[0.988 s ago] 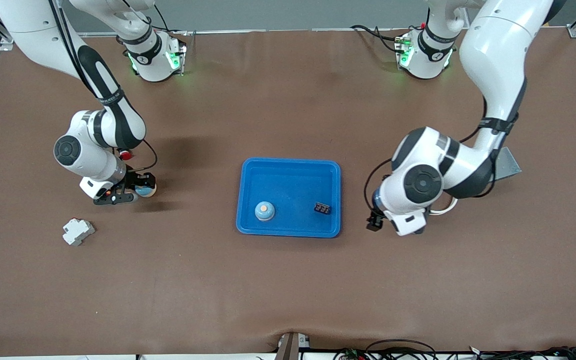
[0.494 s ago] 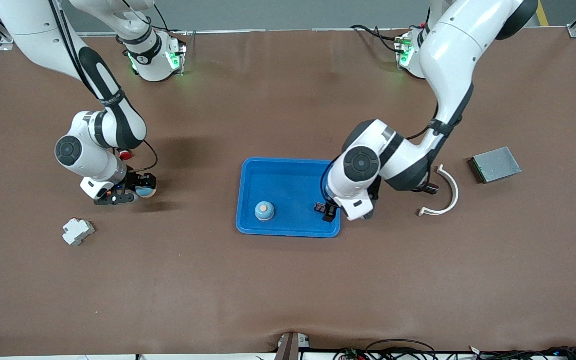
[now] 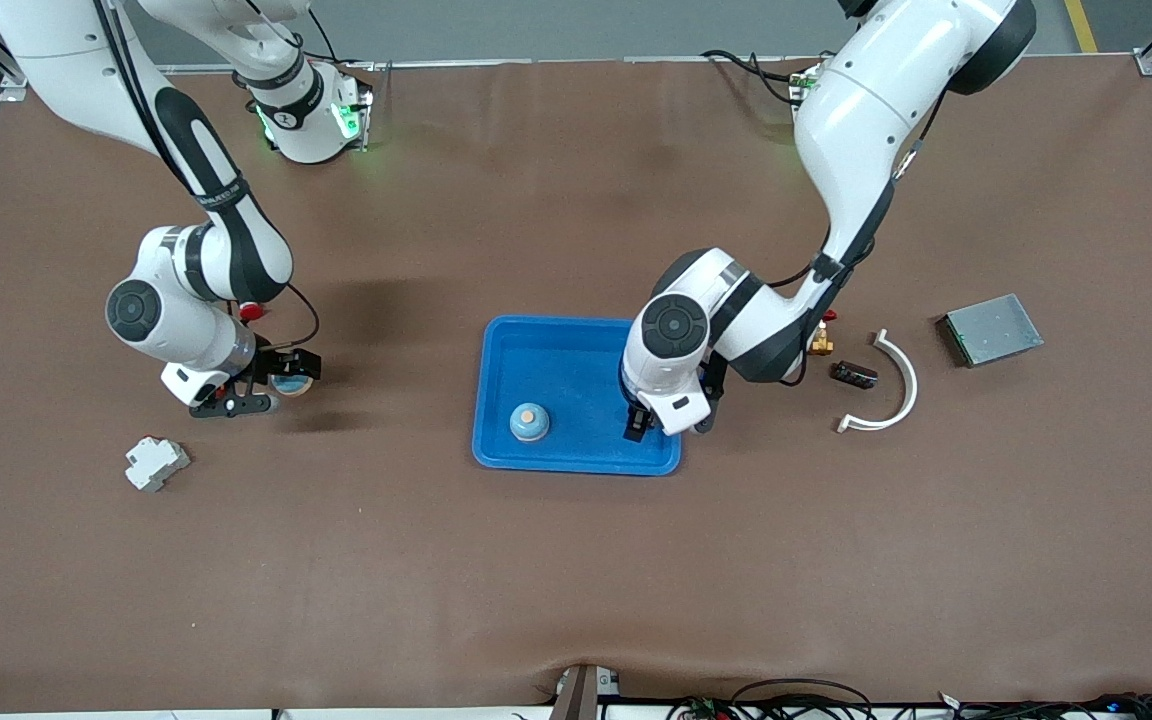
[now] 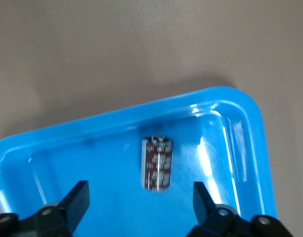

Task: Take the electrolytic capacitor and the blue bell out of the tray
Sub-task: 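Release the bell with the right gripper while the left gripper grasps another capacitor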

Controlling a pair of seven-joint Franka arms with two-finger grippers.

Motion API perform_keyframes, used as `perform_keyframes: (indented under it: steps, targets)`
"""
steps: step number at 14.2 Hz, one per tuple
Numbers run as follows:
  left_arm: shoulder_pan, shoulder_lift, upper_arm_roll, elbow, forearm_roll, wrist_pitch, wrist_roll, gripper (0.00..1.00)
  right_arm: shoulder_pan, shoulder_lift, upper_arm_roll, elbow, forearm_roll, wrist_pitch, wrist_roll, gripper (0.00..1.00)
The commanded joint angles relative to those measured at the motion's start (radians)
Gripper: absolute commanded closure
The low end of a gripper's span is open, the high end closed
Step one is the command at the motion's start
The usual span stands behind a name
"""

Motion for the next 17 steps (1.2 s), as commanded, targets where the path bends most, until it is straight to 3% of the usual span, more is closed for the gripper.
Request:
perform_keyframes:
  steps: [1, 3, 6, 7, 8, 9, 12, 15, 17]
  targets:
    - [-0.019, 0.041, 0.019, 0.023, 0.027, 0.048, -0.005, 0.21, 0.056, -0.031, 0.001, 0.100, 0.019, -0.129, 0.124, 0.00]
    - [-0.023, 0.048, 0.021, 0.023, 0.045, 0.057, -0.009, 0.31, 0.116, -0.030, 0.001, 0.155, 0.017, -0.159, 0.244, 0.00]
    - [-0.023, 0.059, 0.019, 0.021, 0.048, 0.057, -0.003, 0.54, 0.226, -0.020, 0.001, 0.215, 0.017, -0.157, 0.435, 0.00]
    - [-0.023, 0.061, 0.021, 0.021, 0.050, 0.057, -0.003, 0.69, 0.266, -0.016, 0.001, 0.238, 0.017, -0.157, 0.507, 0.00]
    - [-0.023, 0.059, 0.019, 0.021, 0.050, 0.057, -0.004, 0.91, 0.301, 0.006, 0.000, 0.267, 0.017, -0.157, 0.578, 0.00]
    - [-0.023, 0.050, 0.021, 0.023, 0.052, 0.056, -0.003, 1.00, 0.337, 0.033, 0.000, 0.301, 0.015, -0.157, 0.654, 0.00]
    - [-0.002, -0.031, 0.024, 0.024, 0.058, -0.007, 0.008, 1.00, 0.421, 0.113, 0.000, 0.410, 0.003, -0.157, 0.828, 0.00]
    - [0.077, -0.146, 0.018, 0.015, 0.058, -0.198, 0.170, 1.00, 0.479, 0.203, -0.005, 0.514, -0.006, -0.157, 0.942, 0.00]
    - [0.134, -0.195, 0.014, 0.014, 0.053, -0.321, 0.321, 1.00, 0.510, 0.266, -0.006, 0.589, -0.064, -0.162, 1.026, 0.00]
